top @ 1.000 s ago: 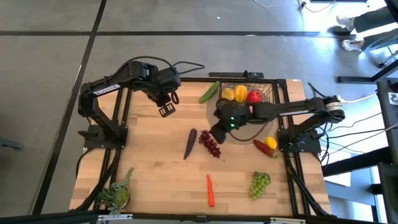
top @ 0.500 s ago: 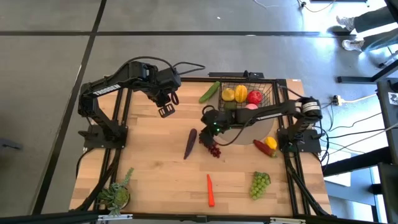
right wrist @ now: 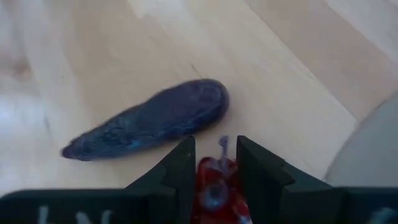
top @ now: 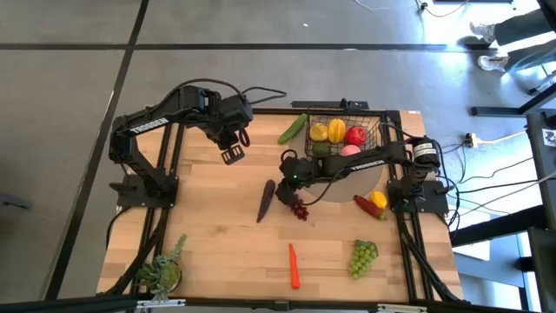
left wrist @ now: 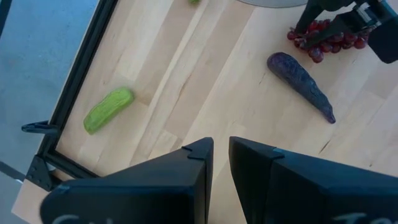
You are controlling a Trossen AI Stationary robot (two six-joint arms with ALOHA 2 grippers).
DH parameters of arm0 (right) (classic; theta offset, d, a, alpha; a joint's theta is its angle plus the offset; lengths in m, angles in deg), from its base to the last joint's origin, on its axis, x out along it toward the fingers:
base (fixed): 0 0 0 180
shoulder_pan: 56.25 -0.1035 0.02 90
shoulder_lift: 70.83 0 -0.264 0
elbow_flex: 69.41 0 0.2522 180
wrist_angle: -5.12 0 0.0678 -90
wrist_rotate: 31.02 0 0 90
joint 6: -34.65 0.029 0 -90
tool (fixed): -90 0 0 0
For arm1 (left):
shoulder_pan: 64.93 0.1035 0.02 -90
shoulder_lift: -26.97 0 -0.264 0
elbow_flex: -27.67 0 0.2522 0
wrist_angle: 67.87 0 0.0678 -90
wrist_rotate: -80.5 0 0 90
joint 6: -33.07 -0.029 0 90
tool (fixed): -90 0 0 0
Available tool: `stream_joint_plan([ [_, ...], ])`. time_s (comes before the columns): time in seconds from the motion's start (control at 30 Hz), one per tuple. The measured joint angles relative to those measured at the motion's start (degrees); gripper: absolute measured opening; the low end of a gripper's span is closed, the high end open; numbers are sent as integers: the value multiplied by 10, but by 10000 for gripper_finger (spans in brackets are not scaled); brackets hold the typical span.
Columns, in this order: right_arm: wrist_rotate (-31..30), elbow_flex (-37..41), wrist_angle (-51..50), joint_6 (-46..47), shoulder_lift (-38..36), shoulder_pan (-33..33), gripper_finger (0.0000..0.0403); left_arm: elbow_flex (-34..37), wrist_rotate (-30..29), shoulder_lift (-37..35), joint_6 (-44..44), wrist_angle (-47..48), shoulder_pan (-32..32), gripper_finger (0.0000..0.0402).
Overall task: Build produce basket
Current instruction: Put the red grapes into the black wire basket
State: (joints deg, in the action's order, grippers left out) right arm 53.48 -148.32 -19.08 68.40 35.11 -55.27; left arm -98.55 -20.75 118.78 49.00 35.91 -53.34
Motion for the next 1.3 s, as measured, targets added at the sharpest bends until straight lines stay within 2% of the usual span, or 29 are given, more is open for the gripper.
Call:
stream_joint_plan([
  [0.53, 3, 0, -2, -12, 28, 0, 106, 0, 0, 0, 0, 0, 0, 41],
  [0.63, -5, 0, -1, -12, 28, 0, 82, 0, 0, 0, 0, 0, 0, 41],
  [0.8, -27, 0, -1, -14, 28, -2, 10, 0, 0, 0, 0, 0, 0, 41],
  [0.9, -53, 0, -1, -13, 28, -7, 4, 0, 0, 0, 0, 0, 0, 41],
  [1.07, -52, -1, -10, -12, 19, -15, 1, 0, 0, 0, 0, 0, 0, 41],
  [1.3, -73, -75, -153, -35, -9, -28, 0, 0, 0, 0, 0, 0, 0, 41],
])
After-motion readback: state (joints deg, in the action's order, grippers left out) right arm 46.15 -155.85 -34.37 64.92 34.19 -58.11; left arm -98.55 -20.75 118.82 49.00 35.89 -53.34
